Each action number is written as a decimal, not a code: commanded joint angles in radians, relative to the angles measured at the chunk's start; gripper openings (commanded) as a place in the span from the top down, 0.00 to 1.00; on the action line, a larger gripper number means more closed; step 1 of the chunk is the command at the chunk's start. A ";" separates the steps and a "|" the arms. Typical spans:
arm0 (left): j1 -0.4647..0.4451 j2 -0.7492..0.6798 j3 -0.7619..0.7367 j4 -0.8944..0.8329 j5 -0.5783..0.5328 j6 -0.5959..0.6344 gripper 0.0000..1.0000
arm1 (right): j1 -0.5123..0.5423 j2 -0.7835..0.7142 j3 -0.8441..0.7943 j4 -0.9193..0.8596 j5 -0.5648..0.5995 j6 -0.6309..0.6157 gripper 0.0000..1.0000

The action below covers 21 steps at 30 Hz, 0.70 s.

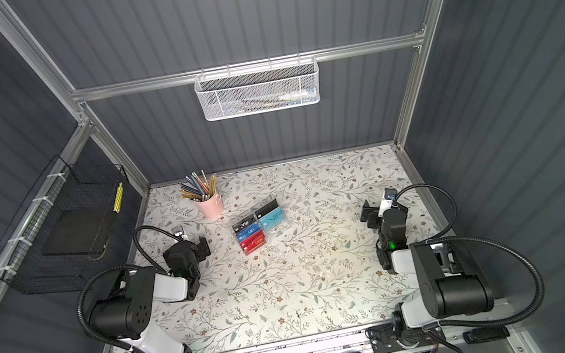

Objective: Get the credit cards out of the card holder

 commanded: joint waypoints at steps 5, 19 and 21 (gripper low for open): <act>0.005 0.000 0.010 0.030 0.005 0.005 0.00 | 0.003 0.006 0.023 -0.022 -0.053 -0.024 0.01; 0.005 0.000 0.012 0.026 0.009 0.002 0.00 | 0.004 0.005 0.024 -0.022 -0.050 -0.024 0.01; 0.005 -0.002 0.015 0.016 0.012 -0.001 0.00 | 0.003 0.006 0.024 -0.021 -0.051 -0.024 0.01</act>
